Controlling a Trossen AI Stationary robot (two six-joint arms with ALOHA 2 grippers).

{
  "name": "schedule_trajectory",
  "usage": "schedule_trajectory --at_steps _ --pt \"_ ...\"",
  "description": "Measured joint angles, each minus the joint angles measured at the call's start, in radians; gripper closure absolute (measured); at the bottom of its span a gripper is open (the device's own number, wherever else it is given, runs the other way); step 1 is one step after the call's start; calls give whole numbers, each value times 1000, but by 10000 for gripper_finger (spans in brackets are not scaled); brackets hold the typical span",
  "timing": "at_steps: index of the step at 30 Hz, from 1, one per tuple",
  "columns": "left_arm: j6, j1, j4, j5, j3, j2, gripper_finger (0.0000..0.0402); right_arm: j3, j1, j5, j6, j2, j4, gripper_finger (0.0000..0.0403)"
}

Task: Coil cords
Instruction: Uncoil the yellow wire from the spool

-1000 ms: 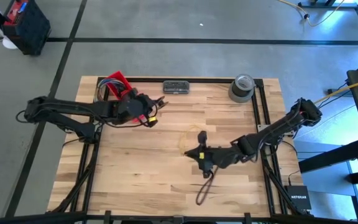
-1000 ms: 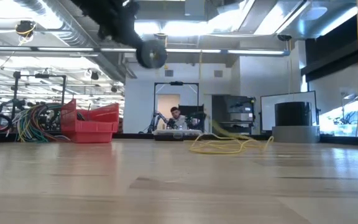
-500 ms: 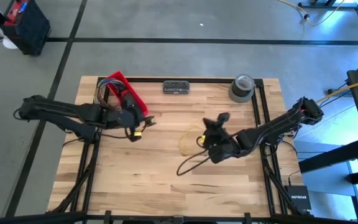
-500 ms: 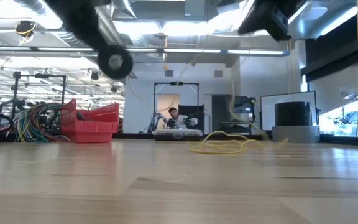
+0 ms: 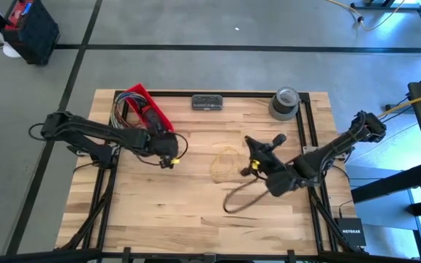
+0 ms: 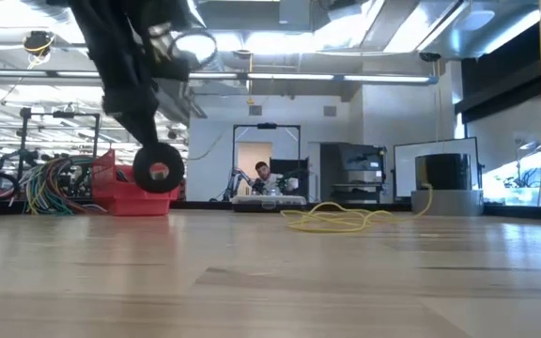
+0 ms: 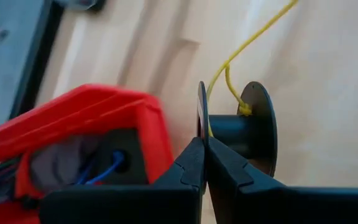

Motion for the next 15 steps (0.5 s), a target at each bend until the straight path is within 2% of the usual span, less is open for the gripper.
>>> schedule_trajectory --at_steps 3,6,10,13,15 --pt "-38 45 0 -53 0 39 396 0 48 -39 -99 -1 123 395" --pt "-80 98 11 -121 0 62 396 0 81 -145 -179 -1 219 395" --pt "-76 172 88 -193 0 54 396 0 99 -384 -220 -1 254 395" --pt "-8 216 219 -203 -1 18 396 0 98 -564 -222 -1 249 395" --pt "48 237 306 -197 0 -14 396 0 96 -644 -201 3 234 395"
